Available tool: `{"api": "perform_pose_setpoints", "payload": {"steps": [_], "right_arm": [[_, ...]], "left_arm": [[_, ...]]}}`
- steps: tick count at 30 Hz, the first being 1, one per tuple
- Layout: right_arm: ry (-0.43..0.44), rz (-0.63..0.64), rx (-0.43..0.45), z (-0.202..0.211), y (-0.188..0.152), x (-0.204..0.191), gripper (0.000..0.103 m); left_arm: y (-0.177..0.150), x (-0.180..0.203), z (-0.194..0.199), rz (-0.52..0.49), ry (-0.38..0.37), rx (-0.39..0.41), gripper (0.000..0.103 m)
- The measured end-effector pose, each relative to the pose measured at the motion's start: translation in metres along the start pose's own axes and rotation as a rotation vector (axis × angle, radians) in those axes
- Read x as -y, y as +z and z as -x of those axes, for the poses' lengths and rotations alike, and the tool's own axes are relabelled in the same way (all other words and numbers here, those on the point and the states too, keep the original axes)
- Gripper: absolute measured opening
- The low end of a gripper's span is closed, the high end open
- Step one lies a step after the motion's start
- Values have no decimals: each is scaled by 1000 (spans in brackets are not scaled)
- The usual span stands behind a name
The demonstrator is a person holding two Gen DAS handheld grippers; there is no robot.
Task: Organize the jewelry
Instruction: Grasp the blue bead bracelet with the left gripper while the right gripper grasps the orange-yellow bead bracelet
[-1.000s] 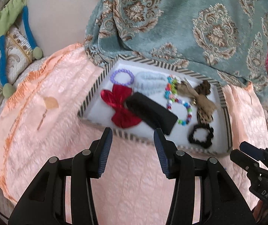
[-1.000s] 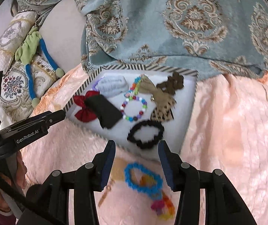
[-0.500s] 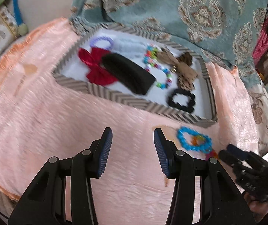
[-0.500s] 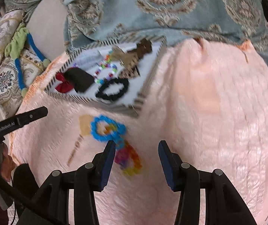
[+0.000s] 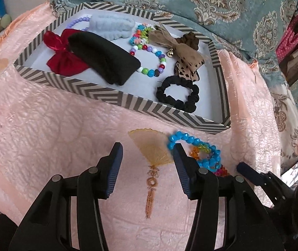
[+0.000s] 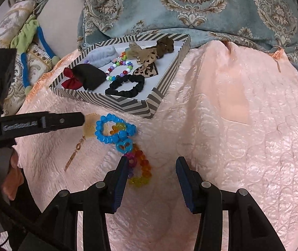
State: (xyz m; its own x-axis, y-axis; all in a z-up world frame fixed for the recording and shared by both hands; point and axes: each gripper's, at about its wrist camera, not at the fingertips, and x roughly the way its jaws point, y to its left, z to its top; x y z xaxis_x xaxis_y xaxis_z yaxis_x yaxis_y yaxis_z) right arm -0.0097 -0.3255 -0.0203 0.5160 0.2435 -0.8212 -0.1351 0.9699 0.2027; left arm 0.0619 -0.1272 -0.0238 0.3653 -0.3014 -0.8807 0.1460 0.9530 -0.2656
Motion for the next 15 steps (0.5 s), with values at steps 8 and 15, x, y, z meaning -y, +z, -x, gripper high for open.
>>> {"api": "perform_pose_setpoints", "payload": {"steps": [8,15], "right_arm": [[0,24,9,2,-5,-1,45],[16,3,28,2,-5,3,41]], "left_arm": [[1,10,-16,-15,43,-4,50],[5,19,-22,-28,67,5,50]]}}
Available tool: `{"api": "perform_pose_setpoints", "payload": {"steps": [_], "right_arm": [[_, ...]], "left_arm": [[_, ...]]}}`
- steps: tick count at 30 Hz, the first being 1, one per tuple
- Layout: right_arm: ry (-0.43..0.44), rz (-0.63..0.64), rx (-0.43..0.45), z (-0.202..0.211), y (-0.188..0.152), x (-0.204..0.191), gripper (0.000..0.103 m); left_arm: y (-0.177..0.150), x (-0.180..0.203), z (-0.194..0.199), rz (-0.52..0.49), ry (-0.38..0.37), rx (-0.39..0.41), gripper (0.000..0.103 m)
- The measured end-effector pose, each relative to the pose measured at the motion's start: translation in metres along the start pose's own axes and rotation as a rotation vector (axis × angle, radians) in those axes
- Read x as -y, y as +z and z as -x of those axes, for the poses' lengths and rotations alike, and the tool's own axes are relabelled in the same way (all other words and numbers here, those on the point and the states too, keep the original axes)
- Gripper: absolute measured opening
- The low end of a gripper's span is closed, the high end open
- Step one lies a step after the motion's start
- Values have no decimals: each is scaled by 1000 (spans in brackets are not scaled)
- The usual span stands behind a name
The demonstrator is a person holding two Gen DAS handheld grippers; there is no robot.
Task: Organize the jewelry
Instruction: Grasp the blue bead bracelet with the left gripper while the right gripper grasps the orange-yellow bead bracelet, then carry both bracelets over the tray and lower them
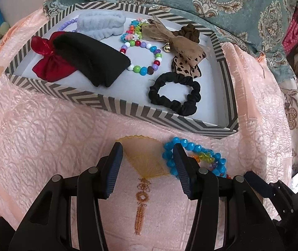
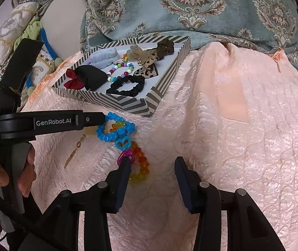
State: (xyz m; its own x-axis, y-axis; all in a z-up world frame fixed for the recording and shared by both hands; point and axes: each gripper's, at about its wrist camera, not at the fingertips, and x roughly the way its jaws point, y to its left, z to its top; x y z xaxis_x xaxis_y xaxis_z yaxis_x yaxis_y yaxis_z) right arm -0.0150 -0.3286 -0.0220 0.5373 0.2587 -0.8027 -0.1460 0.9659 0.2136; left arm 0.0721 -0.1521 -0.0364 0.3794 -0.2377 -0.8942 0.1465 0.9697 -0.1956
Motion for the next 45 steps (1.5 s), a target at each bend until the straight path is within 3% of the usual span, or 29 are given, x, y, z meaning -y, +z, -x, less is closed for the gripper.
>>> {"api": "perform_pose_setpoints", "payload": {"steps": [7,12,13,24,34,45], "right_arm": [[3,-8,19,-1,-3,2,31],[16,-5,30,0,-5,0,8],[17,-6,30,1,-5,1,8],[86,-46,96,38,3,3,8],[117,-6,196,77,34,-13,8],[135,10,240,77,79,-25,8]], "left_arm": [[0,10,-6,-22,20,20,49],[0,10,-6,-33,-16,23,11],[0,9,-5,-33,-24,18,10],[1,-25,43,-3,-62,76,10],[18,-50,89,8,-67,155,10],[53,-54,107,13,-59,197,10]]}}
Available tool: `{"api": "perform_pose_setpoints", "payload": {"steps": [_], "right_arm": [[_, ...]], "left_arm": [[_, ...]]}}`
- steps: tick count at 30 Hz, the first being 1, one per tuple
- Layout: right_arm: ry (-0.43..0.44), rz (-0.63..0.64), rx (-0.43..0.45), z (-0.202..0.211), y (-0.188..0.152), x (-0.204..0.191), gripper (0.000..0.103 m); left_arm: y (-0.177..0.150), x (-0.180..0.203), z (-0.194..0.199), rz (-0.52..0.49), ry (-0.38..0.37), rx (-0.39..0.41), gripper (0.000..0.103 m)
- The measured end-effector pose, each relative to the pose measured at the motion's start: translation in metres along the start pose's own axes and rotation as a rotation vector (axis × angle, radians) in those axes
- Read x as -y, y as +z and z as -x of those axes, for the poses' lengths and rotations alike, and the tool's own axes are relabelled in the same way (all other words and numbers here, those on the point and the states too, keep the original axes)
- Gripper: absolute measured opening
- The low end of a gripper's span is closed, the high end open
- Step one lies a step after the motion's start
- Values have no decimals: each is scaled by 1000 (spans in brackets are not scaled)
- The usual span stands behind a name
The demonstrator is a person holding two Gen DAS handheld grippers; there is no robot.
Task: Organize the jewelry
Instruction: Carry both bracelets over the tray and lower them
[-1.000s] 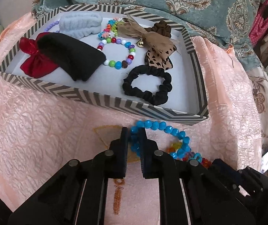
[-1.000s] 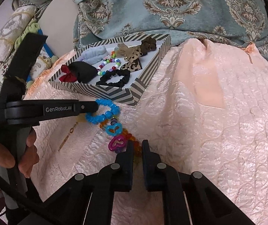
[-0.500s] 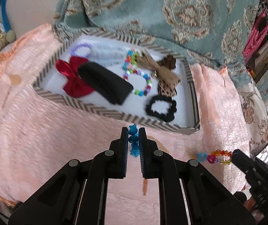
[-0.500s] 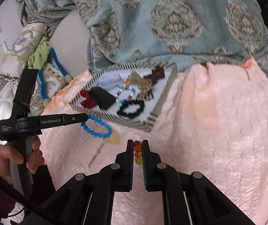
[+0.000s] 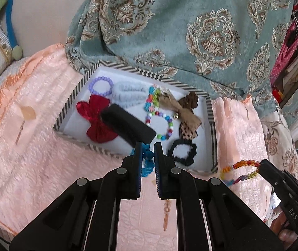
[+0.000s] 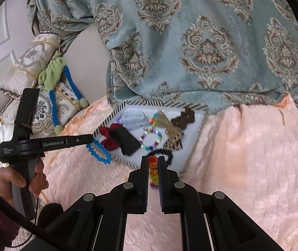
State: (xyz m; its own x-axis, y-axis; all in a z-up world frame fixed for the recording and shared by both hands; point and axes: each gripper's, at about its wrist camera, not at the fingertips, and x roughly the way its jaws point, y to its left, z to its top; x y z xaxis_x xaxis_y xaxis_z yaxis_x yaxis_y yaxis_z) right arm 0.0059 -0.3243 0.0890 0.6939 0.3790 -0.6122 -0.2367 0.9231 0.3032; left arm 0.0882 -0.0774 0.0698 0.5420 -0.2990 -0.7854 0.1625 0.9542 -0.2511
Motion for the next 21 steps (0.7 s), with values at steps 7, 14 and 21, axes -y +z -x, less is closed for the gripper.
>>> {"api": "perform_pose_setpoints", "payload": {"steps": [7,14,21], "right_arm": [[3,17,-31,-32,17,-6,8],[-2,-10,-103,-72,16,6,8],[-109,-8,-171,-106,20,33,8]], "left_arm": [[16,17,-16,-6,-25,-5,10],[16,25,-52,10,-42,-66,9],[4,3,-89,46,15,-136,10]]}}
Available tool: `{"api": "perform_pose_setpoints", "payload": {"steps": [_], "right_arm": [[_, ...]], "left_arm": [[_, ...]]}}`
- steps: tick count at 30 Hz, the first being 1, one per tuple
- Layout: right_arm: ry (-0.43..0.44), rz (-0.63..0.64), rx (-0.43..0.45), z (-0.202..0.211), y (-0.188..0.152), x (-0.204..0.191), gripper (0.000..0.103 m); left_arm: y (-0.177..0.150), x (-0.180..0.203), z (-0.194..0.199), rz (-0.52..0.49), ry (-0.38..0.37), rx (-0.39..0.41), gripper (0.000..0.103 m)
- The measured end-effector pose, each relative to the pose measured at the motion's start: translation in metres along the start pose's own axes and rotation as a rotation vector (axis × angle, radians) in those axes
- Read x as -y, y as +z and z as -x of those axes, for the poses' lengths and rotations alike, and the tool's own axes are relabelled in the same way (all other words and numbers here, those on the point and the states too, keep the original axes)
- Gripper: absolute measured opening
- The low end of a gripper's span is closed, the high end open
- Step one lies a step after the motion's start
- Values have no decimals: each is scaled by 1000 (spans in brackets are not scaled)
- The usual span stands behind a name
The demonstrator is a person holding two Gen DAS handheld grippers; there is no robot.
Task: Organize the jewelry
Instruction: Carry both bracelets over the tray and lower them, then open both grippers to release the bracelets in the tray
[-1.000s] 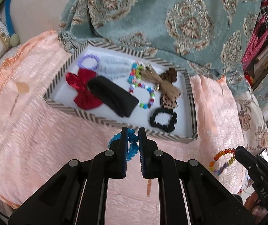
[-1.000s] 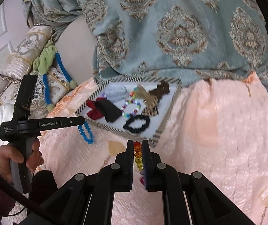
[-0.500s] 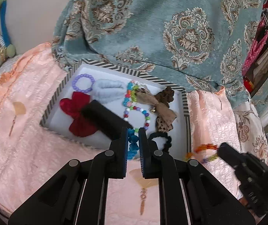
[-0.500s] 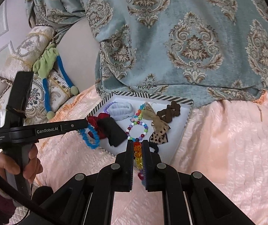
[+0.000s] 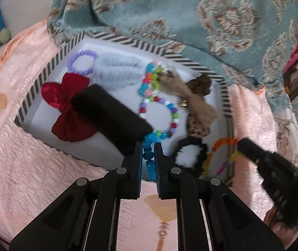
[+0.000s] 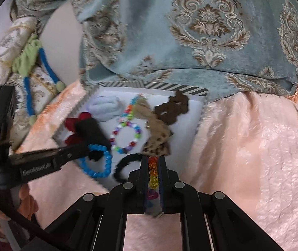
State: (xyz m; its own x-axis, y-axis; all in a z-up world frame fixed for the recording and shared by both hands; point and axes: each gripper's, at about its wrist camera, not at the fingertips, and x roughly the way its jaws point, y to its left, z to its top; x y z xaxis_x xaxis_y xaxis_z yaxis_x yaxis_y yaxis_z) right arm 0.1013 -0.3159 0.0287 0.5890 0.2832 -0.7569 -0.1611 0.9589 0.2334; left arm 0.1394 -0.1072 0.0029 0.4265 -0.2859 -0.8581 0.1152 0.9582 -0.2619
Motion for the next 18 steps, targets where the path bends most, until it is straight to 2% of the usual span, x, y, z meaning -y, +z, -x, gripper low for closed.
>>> {"api": "perform_pose_setpoints", "payload": {"steps": [6,9,13,16,18], "right_arm": [[-118,39,-9,-26,16,6,8],[-146,47,-25,-42,23,9,7],[-143,25,-38,-54,25,14,7],[-134,-6,-38,-52,23,17,12],[-121,-12,-25,-46,20,16,15]], "left_arm": [[-2,-6,-12,0,22,-17,10],[-3,-6,-16,3,25,-23,10],[-4,-8,-19,8,29,-23,11],[-5,-8,-20,7,36,-20,21],[-6,-6,-18,4,28,-4,33]]}}
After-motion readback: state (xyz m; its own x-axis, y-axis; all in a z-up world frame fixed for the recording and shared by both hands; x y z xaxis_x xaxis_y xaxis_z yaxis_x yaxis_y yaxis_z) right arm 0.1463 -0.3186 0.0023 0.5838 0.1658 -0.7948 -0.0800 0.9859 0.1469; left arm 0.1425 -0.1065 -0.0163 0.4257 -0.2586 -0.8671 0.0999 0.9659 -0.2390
